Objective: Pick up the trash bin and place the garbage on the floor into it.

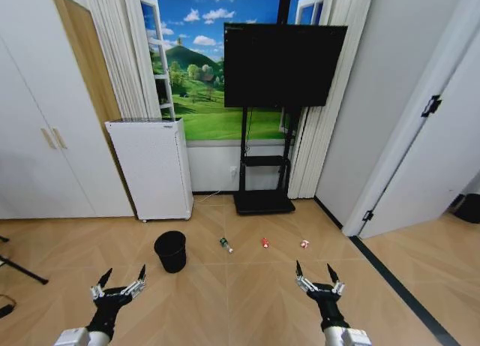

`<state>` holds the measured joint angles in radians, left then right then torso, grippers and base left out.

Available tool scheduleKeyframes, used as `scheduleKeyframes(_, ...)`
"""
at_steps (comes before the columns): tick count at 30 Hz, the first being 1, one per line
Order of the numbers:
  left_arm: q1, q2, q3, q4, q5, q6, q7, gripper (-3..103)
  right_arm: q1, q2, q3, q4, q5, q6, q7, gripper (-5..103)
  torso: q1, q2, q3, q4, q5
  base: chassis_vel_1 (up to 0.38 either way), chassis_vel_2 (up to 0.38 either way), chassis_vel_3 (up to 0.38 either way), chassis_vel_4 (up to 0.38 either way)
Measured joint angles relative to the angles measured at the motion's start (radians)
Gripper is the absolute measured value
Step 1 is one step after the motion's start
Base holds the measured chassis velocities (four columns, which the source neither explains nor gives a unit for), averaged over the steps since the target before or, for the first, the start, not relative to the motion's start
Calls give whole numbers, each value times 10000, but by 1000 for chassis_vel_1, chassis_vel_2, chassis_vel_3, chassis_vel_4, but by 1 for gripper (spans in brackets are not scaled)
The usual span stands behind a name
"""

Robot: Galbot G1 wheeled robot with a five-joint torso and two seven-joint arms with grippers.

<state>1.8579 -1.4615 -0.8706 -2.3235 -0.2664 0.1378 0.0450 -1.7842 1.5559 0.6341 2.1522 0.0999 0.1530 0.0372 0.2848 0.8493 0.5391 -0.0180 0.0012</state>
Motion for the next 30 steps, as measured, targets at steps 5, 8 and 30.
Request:
scheduleKeyframes(5,20,-20,25,4,35,-2,-3,100,0,3,-2,-81,-7,70,9,100,-2,0,-1,-2,-7,-372,355,374,-365)
scheduleKeyframes(8,24,-21,28,22,48,-6,-7,100,10,12,-17,-126,-12,96,14,100,-5,2,-4,-3,-23,-366,346,365,-353)
scheduleKeyframes(30,-19,34,-71,334,570,-343,10,100,250,-273,-89,-596,-178,570,0,100,4,-1,0,-3,-13,-315,310,295,-283)
